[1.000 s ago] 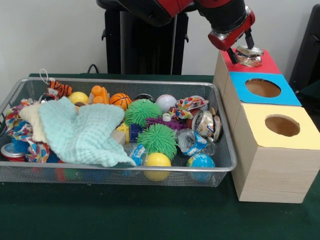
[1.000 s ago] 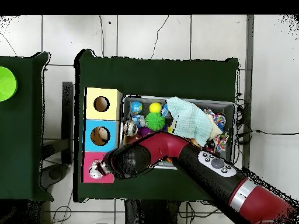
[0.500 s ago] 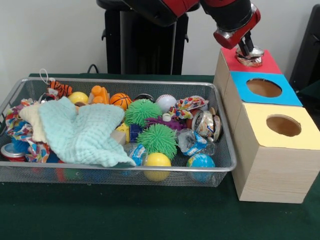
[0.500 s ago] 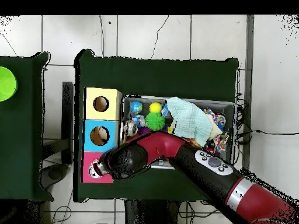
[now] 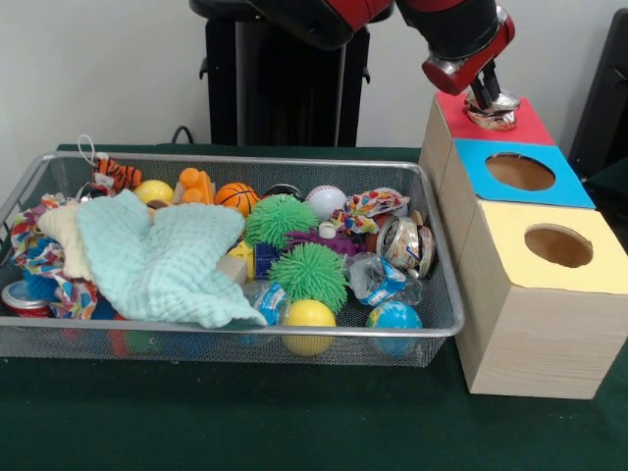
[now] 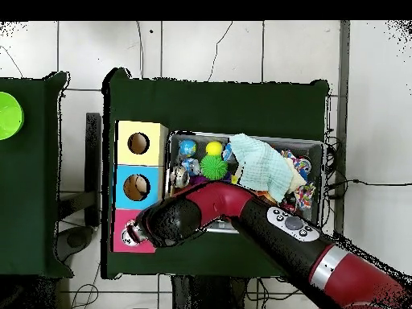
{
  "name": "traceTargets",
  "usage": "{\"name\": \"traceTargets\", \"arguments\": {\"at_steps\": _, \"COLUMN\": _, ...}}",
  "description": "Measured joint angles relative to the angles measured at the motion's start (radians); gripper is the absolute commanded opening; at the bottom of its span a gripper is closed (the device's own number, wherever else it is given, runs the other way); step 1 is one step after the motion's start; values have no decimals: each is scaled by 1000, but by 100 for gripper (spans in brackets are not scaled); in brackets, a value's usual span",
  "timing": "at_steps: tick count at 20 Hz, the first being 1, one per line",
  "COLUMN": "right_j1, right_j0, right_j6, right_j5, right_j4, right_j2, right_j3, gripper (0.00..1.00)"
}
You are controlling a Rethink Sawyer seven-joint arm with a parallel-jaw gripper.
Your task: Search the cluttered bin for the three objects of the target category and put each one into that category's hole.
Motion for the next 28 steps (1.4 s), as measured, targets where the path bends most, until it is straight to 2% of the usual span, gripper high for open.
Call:
{"name": "traceTargets", "arguments": {"at_steps": 8, "right_j1": -22, "right_j0": 0, "right_j6": 0, "right_j5": 32, "right_j4": 4, "right_j2": 2, "right_j3": 5, "gripper": 0}}
{"name": "traceTargets", "arguments": {"at_steps": 18, "right_j1": -171, "right_j0": -71, "right_j6": 0, "right_j5": 190, "right_j4": 117, "right_j2": 113, "right_j3": 42, "gripper": 0}}
{"name": "traceTargets", "arguments": {"at_steps": 24, "right_j1": -214, "right_j0": -100, "right_j6": 0, "right_j5": 231, "right_j4": 139, "right_j2": 142, "right_j3": 43, "gripper": 0}}
{"name": "traceTargets", "arguments": {"at_steps": 28, "right_j1": -217, "right_j0": -102, "right_j6": 0, "right_j5": 232, "right_j4": 137, "right_j2": 142, "right_j3": 43, "gripper": 0}}
